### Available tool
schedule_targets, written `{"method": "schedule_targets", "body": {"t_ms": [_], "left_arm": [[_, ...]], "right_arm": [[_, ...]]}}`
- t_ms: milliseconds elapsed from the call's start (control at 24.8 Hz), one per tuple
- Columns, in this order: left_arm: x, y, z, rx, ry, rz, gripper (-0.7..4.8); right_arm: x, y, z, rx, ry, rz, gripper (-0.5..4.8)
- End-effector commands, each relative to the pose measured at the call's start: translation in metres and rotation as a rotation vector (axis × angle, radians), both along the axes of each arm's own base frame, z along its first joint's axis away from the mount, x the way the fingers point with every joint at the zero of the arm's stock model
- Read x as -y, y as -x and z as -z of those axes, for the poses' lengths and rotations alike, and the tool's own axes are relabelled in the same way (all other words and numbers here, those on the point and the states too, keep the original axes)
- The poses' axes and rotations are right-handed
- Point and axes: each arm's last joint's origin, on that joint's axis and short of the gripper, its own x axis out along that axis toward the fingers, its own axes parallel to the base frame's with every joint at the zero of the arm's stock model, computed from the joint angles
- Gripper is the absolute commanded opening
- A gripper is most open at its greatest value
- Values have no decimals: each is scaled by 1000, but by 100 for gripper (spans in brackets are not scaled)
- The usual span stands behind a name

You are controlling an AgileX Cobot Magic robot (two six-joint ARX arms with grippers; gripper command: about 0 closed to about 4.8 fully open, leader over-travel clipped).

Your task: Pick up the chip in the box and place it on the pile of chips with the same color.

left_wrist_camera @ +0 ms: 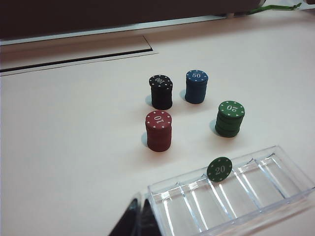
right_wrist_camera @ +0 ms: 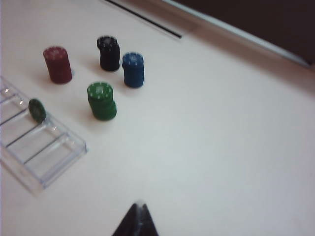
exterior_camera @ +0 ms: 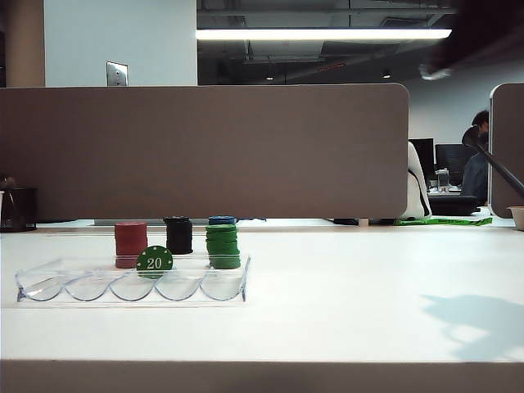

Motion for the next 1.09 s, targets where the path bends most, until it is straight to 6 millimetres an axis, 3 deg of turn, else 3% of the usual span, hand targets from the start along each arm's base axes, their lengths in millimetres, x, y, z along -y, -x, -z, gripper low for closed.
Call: {"method": "schedule_targets", "body": {"t_ms": [40,242,606,848,1010,1091], "left_arm": [[6,-5,-22,50,-5,45,-6],[18,-21,-36,20,-31,67,-6],[27,-29,-31,-34,-15,165,-5],[27,-29,-31,-33,-14,164,-5],[27,-29,-31,-34,-12,163,-5],[27,-30,-31,-31,-14,157,-5]], "right_arm": [[-23,-5,-5,84,-36,-49,-6],[-26,-8,-6,111,-56,-56,-6],[-26,-9,-11,144,-101,-41,-6],[-20,-14,-5,37,-162,26,-6],[-23,-18,-4,-8,-173,-41,-6],[-33,-29,-7,-151,-164,-86,-6]]}}
